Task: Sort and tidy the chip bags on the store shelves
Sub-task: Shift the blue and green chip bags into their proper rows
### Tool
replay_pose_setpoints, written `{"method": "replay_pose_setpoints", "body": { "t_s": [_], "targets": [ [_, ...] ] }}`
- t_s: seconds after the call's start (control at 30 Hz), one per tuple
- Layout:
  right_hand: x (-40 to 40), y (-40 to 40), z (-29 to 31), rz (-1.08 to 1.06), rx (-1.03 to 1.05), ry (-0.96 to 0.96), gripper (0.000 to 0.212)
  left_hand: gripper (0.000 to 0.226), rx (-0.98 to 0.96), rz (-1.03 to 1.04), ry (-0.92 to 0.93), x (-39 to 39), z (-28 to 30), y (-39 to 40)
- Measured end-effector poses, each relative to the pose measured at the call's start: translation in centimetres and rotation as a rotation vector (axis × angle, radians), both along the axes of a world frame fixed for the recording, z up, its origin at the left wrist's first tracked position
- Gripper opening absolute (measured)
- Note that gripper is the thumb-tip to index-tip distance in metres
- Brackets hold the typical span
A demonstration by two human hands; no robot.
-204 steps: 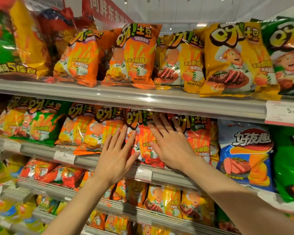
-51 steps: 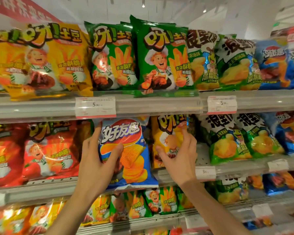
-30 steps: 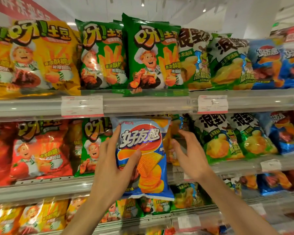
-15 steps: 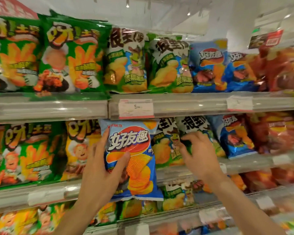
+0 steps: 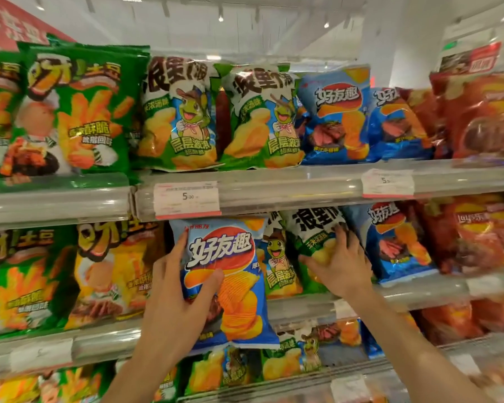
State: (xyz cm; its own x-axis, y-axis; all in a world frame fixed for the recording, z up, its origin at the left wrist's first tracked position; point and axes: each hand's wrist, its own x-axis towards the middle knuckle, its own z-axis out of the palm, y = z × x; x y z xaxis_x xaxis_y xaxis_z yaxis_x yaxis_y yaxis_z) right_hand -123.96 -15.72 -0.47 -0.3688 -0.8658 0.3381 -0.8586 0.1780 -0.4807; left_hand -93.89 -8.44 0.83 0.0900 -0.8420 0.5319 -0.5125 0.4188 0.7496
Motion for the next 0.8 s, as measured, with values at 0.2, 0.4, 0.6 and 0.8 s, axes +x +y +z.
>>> {"method": "replay_pose_setpoints", "body": {
  "t_s": [0.2,0.4,0.6,0.8],
  "targets": [
    [-0.8,-0.1,0.7,0.031,-0.054,-0.128,0.103,0.078,-0.004,0.004,0.017,-1.0,0.1,-0.5],
    [-1.4,0.2,1.7,0.070,-0.115,-0.294,0.107,0.078,-0.004,0.039,0.037,-1.0,0.3,-0.3],
    [0.4,0.9,1.1,0.034,-0.084,-0.165,0.100,0.079,-0.013,0.031,0.044,-0.4,0.0,-0.6],
    [1.6,0.9,0.9,0.016,-0.060,-0.116,0.099,0.080,-0.021,0.033,0.034,-0.2,0.2,-0.5]
  ]
}}
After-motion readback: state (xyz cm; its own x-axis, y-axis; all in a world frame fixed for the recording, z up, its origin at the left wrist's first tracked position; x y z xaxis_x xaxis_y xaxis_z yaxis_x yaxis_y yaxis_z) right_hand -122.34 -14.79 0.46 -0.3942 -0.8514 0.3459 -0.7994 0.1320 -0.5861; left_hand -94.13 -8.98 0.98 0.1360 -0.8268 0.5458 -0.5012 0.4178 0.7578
